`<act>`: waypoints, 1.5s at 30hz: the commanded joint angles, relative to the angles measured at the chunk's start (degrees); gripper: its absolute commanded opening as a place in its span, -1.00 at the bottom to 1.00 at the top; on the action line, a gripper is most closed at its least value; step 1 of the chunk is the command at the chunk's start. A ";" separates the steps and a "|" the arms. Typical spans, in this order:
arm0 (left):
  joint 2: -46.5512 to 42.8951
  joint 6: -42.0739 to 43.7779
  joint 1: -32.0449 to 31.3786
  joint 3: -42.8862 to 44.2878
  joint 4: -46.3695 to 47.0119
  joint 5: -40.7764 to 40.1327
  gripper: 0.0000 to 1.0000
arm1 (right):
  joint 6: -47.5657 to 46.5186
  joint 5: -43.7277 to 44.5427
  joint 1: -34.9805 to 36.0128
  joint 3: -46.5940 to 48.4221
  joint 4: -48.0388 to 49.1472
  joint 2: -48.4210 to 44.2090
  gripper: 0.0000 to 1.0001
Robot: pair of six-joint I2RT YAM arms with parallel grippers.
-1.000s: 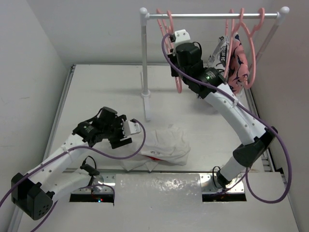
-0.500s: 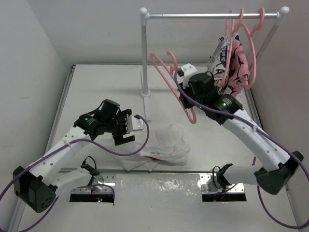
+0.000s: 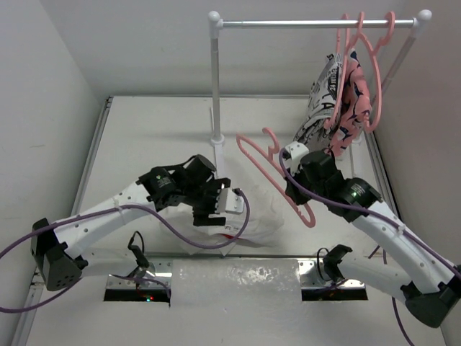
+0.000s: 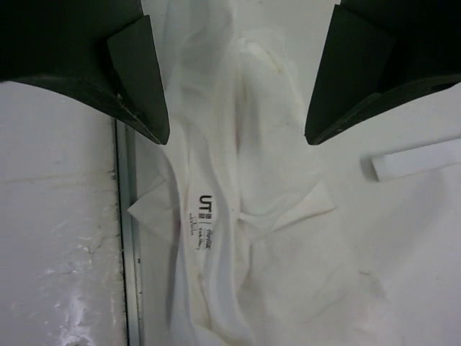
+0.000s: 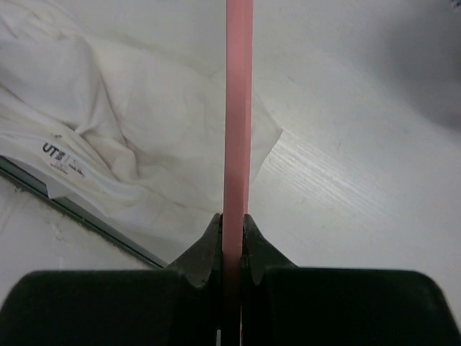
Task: Place the t-shirt on the hanger
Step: Pick up the hanger from the clothesline, then place the T-shirt on the hanger.
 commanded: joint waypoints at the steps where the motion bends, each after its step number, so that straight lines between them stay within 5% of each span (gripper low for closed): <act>1: 2.30 -5.78 -2.35 1.33 -1.22 0.29 0.48 | 2.45 -0.05 0.01 -1.69 -0.51 -3.91 -1.00; 9: 10.03 -9.74 -4.20 0.27 2.91 -8.04 0.38 | 3.07 -0.84 0.01 -3.72 -4.54 -8.67 -1.00; 11: 10.39 -9.13 -4.20 -0.25 3.61 -11.47 -0.07 | 2.81 -2.58 0.01 -3.46 -5.87 -9.37 -1.00; 17: 10.30 -8.42 -4.12 -0.34 1.15 -11.74 -1.00 | 1.93 -7.34 0.01 -3.37 -8.42 -12.97 -1.00; 26: 11.27 -13.34 0.45 4.58 9.76 -25.10 -1.00 | -0.54 -16.13 -0.08 1.02 -14.57 -14.47 -1.00; 45: 18.39 -12.38 6.61 6.95 16.44 -27.22 -1.00 | 2.19 -23.16 0.01 3.93 -19.76 -17.28 -1.00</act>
